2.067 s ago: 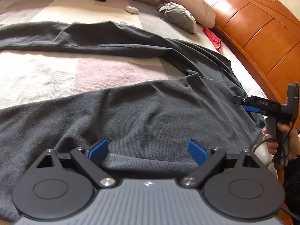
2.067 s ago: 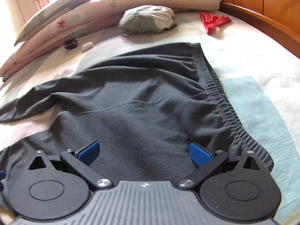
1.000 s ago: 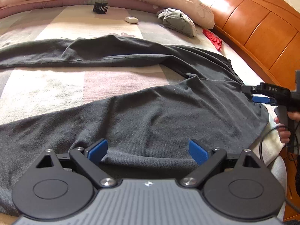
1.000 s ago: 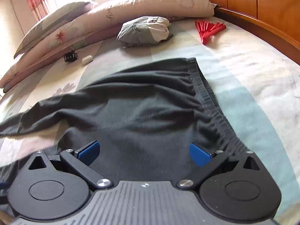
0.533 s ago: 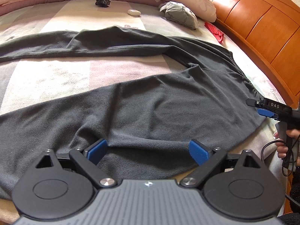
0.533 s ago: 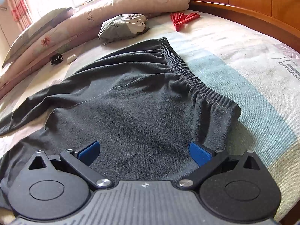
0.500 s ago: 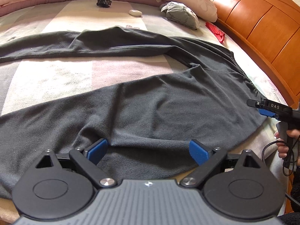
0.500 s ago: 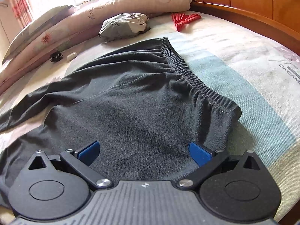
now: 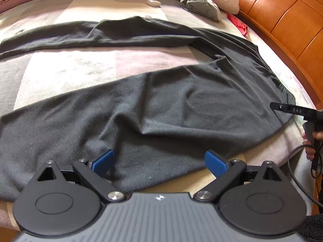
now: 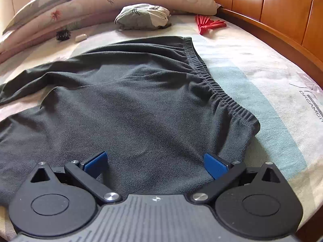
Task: Fold clothes
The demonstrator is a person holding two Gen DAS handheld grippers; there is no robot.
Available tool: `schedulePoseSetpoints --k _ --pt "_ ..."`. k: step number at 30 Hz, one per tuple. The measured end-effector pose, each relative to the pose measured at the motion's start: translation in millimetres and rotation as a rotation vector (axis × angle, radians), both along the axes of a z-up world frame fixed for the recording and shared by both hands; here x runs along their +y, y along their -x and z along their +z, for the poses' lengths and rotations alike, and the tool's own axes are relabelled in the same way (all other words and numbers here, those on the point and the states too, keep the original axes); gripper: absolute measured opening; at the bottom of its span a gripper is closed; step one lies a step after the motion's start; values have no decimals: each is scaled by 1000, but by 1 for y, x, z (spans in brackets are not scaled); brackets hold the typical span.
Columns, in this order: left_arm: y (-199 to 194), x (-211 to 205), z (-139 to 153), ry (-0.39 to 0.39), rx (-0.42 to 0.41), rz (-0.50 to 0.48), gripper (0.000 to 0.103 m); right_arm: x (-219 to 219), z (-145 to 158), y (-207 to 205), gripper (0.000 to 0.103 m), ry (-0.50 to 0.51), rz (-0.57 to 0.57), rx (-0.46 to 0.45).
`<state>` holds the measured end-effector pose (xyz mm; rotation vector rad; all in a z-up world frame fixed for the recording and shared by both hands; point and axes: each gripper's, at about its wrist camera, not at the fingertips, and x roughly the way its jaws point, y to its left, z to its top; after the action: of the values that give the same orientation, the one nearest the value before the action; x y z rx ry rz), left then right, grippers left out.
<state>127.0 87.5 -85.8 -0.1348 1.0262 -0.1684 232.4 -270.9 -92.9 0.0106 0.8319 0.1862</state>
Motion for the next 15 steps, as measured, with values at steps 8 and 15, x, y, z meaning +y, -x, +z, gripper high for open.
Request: schedulePoseSetpoints --k 8,15 --pt "-7 -18 -6 -77 -34 -34 100 80 19 9 103 -6 243 31" --pt "0 -8 -6 -26 -50 -22 100 146 -4 1 103 113 417 45"
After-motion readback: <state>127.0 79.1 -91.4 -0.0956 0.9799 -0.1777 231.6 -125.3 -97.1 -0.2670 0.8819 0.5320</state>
